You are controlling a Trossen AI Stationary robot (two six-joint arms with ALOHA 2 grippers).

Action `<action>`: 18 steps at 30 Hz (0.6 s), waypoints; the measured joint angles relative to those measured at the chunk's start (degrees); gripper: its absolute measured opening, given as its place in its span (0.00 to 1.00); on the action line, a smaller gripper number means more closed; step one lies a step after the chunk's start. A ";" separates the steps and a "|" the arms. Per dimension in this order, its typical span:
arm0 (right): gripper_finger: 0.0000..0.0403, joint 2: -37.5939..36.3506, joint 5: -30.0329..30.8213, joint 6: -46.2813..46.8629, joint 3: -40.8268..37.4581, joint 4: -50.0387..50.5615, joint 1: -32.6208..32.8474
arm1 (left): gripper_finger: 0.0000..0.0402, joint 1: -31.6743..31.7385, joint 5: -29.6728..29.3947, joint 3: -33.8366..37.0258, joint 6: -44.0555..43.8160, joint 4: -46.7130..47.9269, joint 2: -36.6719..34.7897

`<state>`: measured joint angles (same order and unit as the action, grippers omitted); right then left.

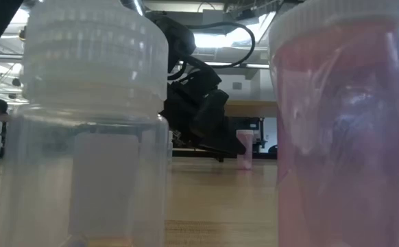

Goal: Pick and place medicine bottles onto shelf by color
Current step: Put the top left pink pill bottle on the shelf

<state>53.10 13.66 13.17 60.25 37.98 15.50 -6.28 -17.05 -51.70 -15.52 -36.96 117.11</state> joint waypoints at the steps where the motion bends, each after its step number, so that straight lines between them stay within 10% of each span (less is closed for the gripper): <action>1: 0.45 0.00 0.27 0.00 0.00 0.02 -0.02 | 0.35 0.00 0.10 -0.03 0.63 -0.62 0.37; 18: 0.45 0.00 0.27 0.13 0.00 0.04 0.01 | 0.35 0.68 0.61 -1.37 4.12 -2.98 2.81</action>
<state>53.10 13.93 13.30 60.25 38.02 15.51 -5.60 -16.43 -53.08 -11.40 -39.94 119.92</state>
